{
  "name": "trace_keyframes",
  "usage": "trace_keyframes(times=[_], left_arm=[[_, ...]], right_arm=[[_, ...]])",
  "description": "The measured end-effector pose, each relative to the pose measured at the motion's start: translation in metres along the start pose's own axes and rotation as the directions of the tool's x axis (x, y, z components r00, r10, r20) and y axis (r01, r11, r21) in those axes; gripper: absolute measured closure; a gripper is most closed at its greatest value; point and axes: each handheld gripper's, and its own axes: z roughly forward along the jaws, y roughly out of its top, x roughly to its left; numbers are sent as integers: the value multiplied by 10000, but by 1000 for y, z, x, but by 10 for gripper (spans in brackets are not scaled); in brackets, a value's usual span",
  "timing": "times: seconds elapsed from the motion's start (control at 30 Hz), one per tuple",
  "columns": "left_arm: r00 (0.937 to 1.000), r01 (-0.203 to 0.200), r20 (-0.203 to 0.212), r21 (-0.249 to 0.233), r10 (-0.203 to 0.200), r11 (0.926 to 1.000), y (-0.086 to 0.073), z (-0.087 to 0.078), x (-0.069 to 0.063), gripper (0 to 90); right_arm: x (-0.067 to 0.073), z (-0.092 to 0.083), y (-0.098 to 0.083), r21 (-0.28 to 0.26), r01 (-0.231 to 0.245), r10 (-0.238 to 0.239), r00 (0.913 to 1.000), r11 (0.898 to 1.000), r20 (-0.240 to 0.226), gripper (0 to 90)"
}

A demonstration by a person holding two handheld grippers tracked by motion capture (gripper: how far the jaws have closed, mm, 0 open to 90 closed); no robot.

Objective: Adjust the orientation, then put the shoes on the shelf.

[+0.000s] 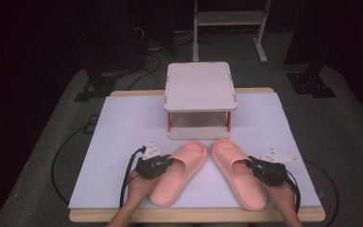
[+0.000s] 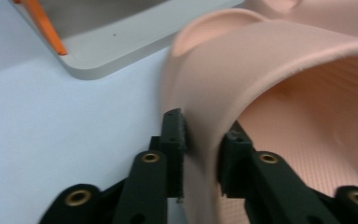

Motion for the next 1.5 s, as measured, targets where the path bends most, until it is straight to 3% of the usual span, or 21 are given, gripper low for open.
trace_keyframes(times=[0.13,0.37,0.5,0.87,1.13,1.5], left_arm=[[9999,85,104,94,-86,9999,-1,-3,7,829],[10000,30,91,181,-32,9998,1,-5,10,837],[9999,137,105,-62,-136,9999,2,-11,16,840],[9996,286,105,-690,-279,9972,13,-38,29,840],[9999,140,75,-1176,-132,9930,23,-66,31,840],[10000,-9,-47,-1506,2,9886,37,-90,35,840]], right_arm=[[-5,-3,-1,52,-122,122,9999,9999,31,824],[-9,-5,-2,142,-188,188,9998,9997,39,837],[-13,-10,-1,-9,-413,413,9991,9991,-9,840],[-19,-27,8,-441,-652,647,9978,9969,-123,841],[-17,-45,24,-798,-554,536,9983,9953,-246,840],[-15,-56,46,-984,-226,207,9996,9949,-205,840]])
